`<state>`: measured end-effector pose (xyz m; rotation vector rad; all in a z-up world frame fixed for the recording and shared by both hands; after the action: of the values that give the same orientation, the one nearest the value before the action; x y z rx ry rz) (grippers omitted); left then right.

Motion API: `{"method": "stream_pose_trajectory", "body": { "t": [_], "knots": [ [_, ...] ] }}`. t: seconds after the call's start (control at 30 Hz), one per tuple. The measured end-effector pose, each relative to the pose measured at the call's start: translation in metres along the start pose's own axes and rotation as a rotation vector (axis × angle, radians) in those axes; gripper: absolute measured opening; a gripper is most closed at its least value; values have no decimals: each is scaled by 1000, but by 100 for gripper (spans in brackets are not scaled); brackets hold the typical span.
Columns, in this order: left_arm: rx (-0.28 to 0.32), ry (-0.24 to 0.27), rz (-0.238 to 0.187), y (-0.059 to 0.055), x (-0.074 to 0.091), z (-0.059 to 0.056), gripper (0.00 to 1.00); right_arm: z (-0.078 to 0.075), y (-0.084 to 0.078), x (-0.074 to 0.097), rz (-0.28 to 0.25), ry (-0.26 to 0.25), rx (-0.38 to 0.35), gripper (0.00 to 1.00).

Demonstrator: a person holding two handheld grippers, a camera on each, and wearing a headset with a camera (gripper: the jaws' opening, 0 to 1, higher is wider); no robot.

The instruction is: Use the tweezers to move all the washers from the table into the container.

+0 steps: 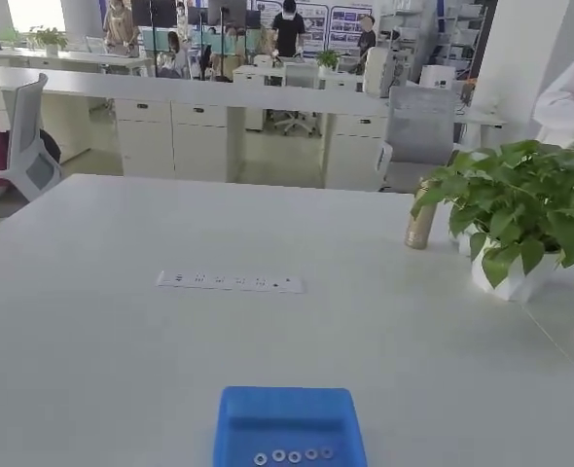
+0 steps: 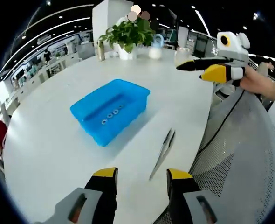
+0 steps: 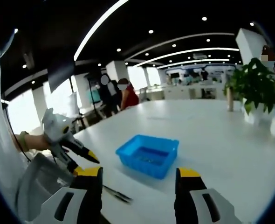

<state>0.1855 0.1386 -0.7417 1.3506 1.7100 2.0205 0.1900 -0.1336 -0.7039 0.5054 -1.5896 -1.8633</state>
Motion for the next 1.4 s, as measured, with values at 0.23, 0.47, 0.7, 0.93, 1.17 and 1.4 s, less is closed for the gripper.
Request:
{"method": "stream_pose_trajectory", "body": {
  "t": [0.23,0.47,0.7,0.93,1.17,1.4],
  "knots": [
    [233,86,-392,31,39,20,54,-9,10,4,-39,-33,25,66],
    [288,218,-693,62,72,29,80,-13,24,9,-105,-71,61,70],
    [299,363,-787,63,102,36,99,-19,38,14,-207,-116,80,81],
    [333,409,-790,49,113,41,99,-28,51,20,-282,-187,182,99],
    [355,423,-789,48,112,40,99,-26,53,17,-277,-192,178,99],
    [360,400,-798,53,110,37,99,-27,49,19,-270,-215,149,99]
  ]
}}
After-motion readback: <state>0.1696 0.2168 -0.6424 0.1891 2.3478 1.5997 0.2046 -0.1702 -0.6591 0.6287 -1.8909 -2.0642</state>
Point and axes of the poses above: the centre of the closed fingertips' face, and the gripper's own axes: x roughly backward along the fingers, z roughly to its left, y roughly out of its top, the point moved 9 cm from there along x, roughly backward along the fingers, and after that the axes turned 14 degrees about -z, right-handed, at the moved point
